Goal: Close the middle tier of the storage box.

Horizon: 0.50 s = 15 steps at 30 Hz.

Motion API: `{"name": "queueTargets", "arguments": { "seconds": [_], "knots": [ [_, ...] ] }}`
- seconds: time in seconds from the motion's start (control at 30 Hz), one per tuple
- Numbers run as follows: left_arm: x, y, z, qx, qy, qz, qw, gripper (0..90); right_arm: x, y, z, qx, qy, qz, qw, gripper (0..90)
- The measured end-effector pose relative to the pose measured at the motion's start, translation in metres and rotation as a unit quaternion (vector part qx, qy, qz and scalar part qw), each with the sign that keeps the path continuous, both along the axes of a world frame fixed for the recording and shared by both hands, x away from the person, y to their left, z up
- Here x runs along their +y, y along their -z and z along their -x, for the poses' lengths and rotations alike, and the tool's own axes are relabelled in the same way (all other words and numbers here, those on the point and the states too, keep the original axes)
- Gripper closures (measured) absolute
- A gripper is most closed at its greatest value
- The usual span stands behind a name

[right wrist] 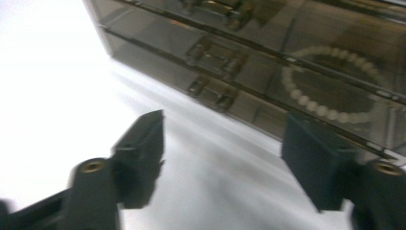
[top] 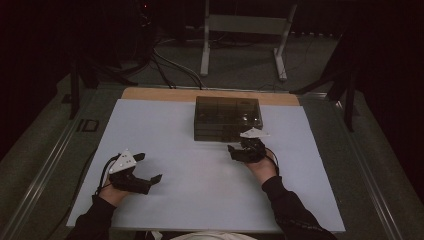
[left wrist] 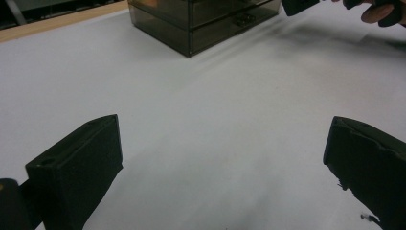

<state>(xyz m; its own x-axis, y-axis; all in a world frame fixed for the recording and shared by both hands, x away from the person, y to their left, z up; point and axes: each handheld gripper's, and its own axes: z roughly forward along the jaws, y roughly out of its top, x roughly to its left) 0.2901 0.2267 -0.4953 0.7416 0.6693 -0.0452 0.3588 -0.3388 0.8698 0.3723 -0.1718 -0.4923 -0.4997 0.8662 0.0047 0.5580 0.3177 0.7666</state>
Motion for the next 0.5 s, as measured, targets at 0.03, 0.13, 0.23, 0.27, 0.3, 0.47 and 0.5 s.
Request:
{"name": "queueTargets", "arguments": {
  "seconds": [0.03,0.13,0.23,0.27,0.3,0.47,0.5],
  "knots": [
    [0.0,0.0,0.0,-0.001,0.0,-0.001,1.0,1.0,0.0,0.0,0.0,0.003,-0.006,-0.004,1.0,26.2],
    [0.0,0.0,0.0,0.0,0.0,-0.001,1.0,1.0,-0.001,-0.002,0.001,0.009,-0.017,-0.013,0.9997,13.5],
    [0.001,-0.001,0.0,-0.001,0.0,-0.001,1.0,1.0,-0.002,-0.004,0.0,0.015,-0.028,-0.021,0.9993,4.0],
    [0.001,-0.001,0.001,-0.002,-0.001,-0.001,1.0,1.0,-0.003,-0.004,-0.001,0.016,-0.036,-0.024,0.9989,3.8],
    [0.001,0.0,0.001,-0.001,-0.001,-0.002,1.0,1.0,-0.003,-0.005,0.0,0.013,-0.038,-0.025,0.9989,3.4],
    [0.001,0.0,0.001,0.0,-0.002,-0.004,1.0,1.0,-0.003,-0.012,0.0,0.003,-0.054,-0.035,0.9979,2.4],
    [0.002,0.0,0.002,0.0,-0.002,-0.003,1.0,1.0,-0.003,-0.013,0.001,-0.001,-0.055,-0.032,0.998,2.4]
  ]
}}
